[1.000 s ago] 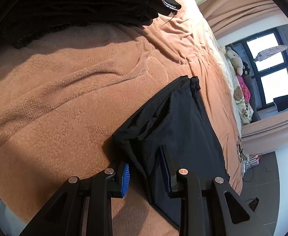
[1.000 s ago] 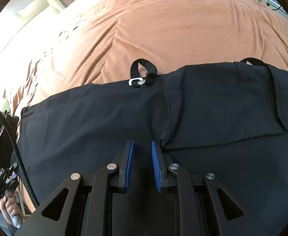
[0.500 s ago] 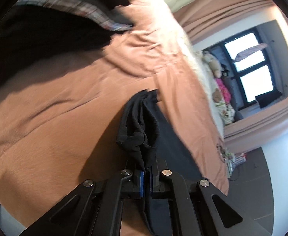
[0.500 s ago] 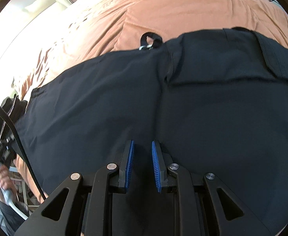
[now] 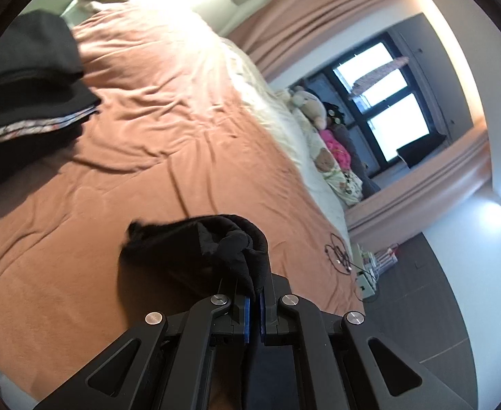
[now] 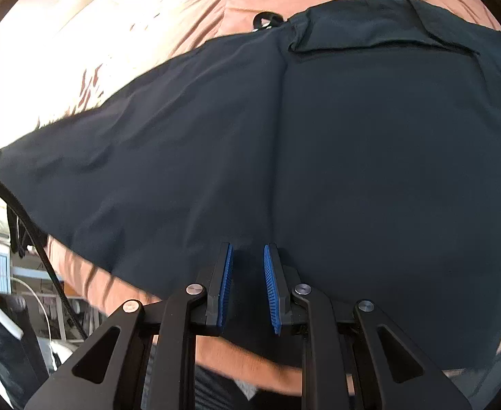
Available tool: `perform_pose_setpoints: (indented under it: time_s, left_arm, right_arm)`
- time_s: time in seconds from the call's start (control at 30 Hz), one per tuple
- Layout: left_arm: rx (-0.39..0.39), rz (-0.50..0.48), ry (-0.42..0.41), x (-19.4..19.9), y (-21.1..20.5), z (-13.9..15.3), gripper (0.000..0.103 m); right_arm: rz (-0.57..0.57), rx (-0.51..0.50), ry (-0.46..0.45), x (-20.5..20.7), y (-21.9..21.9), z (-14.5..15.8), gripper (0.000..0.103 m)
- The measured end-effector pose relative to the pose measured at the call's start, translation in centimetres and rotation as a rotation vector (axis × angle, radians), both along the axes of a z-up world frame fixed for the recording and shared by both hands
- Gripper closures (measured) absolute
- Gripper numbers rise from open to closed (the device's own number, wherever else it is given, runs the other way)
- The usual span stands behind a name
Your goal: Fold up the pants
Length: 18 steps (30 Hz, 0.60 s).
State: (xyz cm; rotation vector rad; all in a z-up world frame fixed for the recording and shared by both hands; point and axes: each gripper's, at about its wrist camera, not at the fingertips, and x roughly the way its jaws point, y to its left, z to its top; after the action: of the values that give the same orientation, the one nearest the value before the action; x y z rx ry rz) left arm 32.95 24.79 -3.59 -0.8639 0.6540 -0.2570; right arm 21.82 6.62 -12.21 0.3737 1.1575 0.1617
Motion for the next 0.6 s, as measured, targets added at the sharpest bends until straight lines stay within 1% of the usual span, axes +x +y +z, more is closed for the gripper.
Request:
perform_pose_setpoints:
  time_s: [0.17,0.3,0.43,0.53,0.6]
  left_arm:
    - [0.009,-0.038,-0.043,0.1,-2.0,3.0,0.100]
    - [0.030,-0.079,-0.099,0.0,-4.2,6.4,0.100]
    - [0.048,-0.123,-0.153,-0.3,-6.6,9.5,0.100]
    - [0.058,-0.159,-0.187,-0.3,-8.6,11.6,0.100]
    - [0.061,-0.186,-0.211,-0.3,-10.1,12.9,0.100]
  right_arm:
    - [-0.017,0.000,0.025,-0.7,-0.3,-0.2,0.087]
    - [-0.015,0.000,0.035,-1.5,-0.2,-0.5,0.087]
    - [0.002,0.025,0.039,-2.1,-0.6,-0.3,0.087]
    - [0.006,0.045,0.005,-2.5,-1.2,0.6,0.087]
    - [0.007,0.050,-0.036,-3.1,-1.9,1.6,0.087]
